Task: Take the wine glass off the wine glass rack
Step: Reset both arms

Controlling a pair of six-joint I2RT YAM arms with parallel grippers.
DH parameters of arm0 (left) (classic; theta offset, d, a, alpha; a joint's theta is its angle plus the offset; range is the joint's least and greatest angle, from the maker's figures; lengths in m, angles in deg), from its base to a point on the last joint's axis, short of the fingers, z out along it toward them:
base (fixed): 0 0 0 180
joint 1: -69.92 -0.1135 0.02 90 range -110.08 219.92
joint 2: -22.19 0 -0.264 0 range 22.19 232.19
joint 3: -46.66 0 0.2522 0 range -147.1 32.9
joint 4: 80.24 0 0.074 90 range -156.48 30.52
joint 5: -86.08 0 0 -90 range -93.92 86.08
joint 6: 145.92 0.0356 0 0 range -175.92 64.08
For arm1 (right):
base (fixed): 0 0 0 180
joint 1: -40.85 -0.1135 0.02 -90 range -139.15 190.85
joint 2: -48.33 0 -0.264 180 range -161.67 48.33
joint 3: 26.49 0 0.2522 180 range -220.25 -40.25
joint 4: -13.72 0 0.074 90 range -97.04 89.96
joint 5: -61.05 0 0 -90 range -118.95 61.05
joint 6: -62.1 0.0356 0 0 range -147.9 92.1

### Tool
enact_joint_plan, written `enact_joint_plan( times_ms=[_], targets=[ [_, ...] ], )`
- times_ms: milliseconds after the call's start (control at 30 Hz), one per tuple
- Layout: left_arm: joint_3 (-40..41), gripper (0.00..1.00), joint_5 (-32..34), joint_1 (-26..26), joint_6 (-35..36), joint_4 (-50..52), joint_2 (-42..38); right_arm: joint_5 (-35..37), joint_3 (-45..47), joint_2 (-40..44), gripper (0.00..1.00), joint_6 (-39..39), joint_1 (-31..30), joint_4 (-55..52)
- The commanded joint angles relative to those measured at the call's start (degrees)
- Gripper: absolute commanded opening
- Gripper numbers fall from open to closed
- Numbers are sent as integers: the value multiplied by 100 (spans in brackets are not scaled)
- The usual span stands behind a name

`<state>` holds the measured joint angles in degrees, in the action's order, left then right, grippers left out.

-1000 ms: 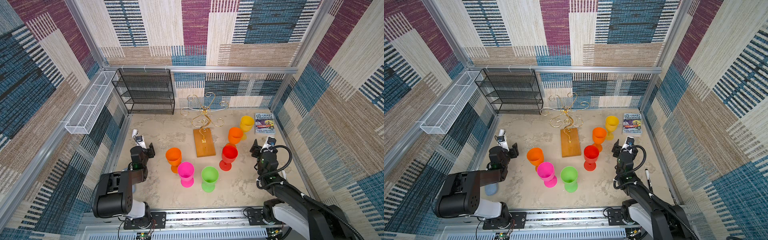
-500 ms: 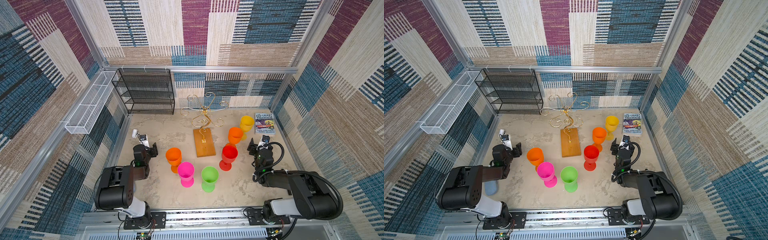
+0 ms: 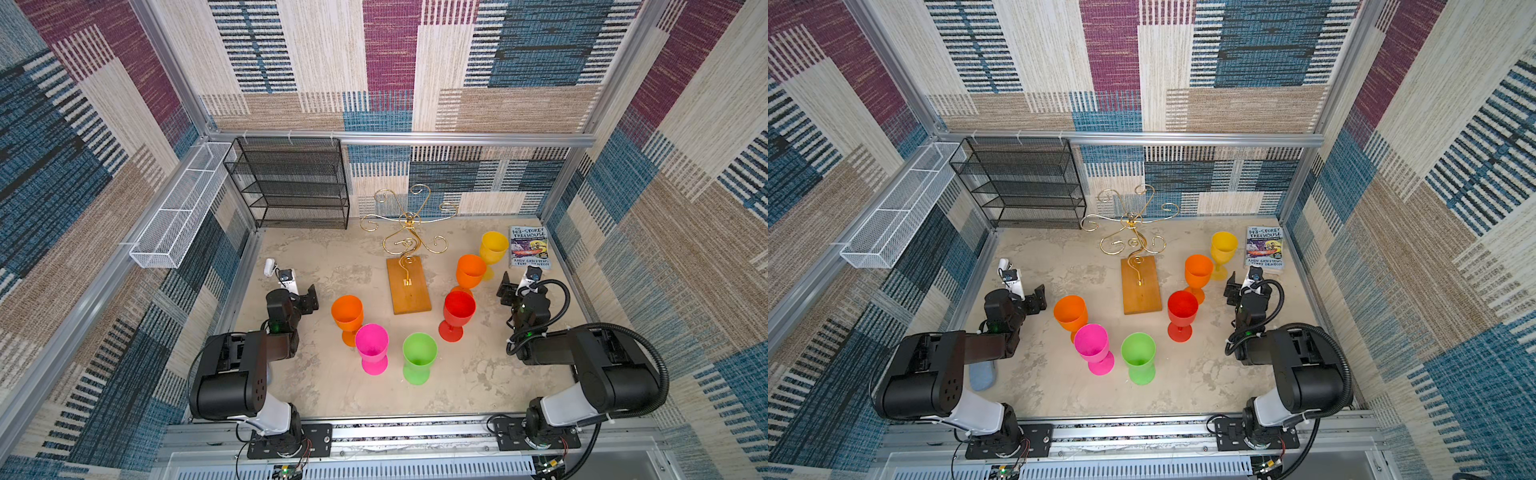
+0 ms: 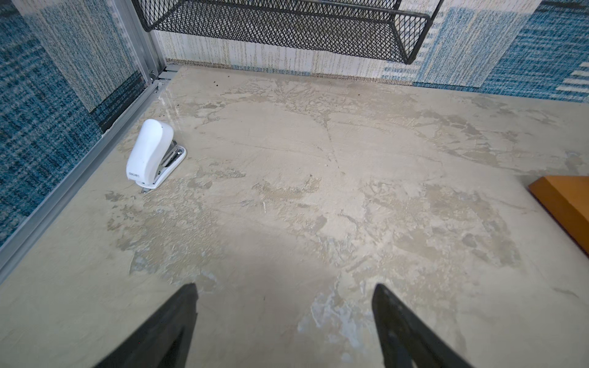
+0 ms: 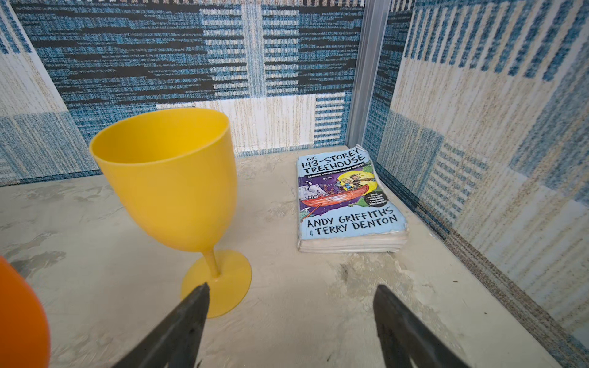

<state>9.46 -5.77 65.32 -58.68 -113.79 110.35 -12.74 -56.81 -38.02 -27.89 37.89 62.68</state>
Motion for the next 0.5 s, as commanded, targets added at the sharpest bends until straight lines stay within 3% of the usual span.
enact_joint_plan(
  times_ms=[0, 200, 233, 267, 467],
  targets=[
    [-3, 100, -31, 3, 11, -138, 2, -217, -32, 10, 87, 61, 34, 141],
    [6, 100, -26, 3, 12, -138, -6, -263, 68, 52, 87, 43, 40, 279],
    [6, 100, -26, 1, 12, -138, -7, -261, 117, 63, 98, 39, 39, 355],
    [0, 100, -26, 8, 8, -138, -5, -270, 163, 83, 100, 34, 39, 429],
    [6, 100, -26, 10, 6, -138, -3, -302, 321, 136, 100, 8, 33, 668]
  ],
)
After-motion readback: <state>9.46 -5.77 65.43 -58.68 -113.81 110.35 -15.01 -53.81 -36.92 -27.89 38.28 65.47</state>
